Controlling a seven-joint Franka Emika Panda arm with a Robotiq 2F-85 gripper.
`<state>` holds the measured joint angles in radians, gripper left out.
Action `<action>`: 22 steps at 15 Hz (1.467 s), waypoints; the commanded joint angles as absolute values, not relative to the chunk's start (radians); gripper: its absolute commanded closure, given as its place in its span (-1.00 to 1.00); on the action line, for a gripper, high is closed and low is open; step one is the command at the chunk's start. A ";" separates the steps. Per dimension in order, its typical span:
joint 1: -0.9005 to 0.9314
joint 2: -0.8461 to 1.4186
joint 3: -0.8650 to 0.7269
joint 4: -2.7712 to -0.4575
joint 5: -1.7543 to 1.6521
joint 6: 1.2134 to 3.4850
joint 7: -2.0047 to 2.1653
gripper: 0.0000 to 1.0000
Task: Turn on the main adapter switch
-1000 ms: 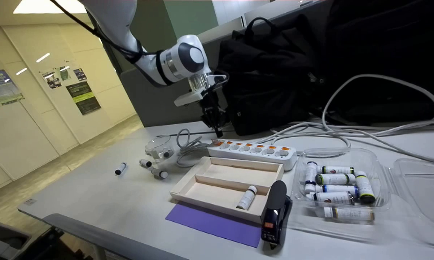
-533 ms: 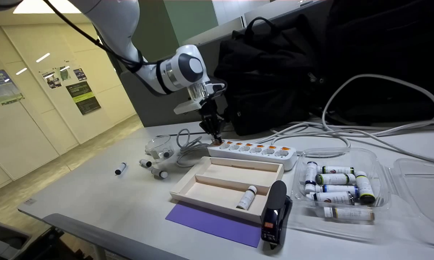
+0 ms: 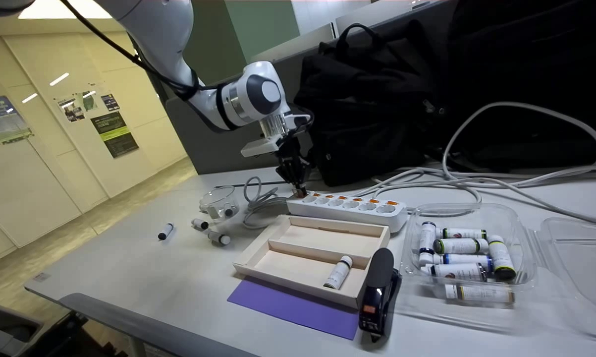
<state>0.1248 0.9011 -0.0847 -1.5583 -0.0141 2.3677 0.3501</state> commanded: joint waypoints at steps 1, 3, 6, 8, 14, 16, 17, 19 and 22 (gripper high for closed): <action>0.007 0.930 -0.018 -1.572 0.086 2.484 0.243 1.00; -0.085 0.935 0.048 -1.571 0.196 2.468 0.142 1.00; -0.219 0.937 0.144 -1.585 0.366 2.428 -0.005 1.00; -0.294 0.947 0.190 -1.588 0.473 2.392 -0.069 1.00; -0.349 0.978 0.167 -1.546 0.610 2.208 -0.096 1.00; -0.311 0.979 0.121 -1.528 0.583 2.176 -0.058 1.00; -0.295 0.980 0.106 -1.518 0.572 2.164 -0.044 1.00; -0.257 0.984 0.072 -1.498 0.546 2.150 -0.010 1.00; -0.210 0.967 0.044 -1.472 0.502 2.151 0.029 1.00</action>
<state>-0.2590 0.9602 0.0948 -1.5015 0.5671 2.1642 -0.0368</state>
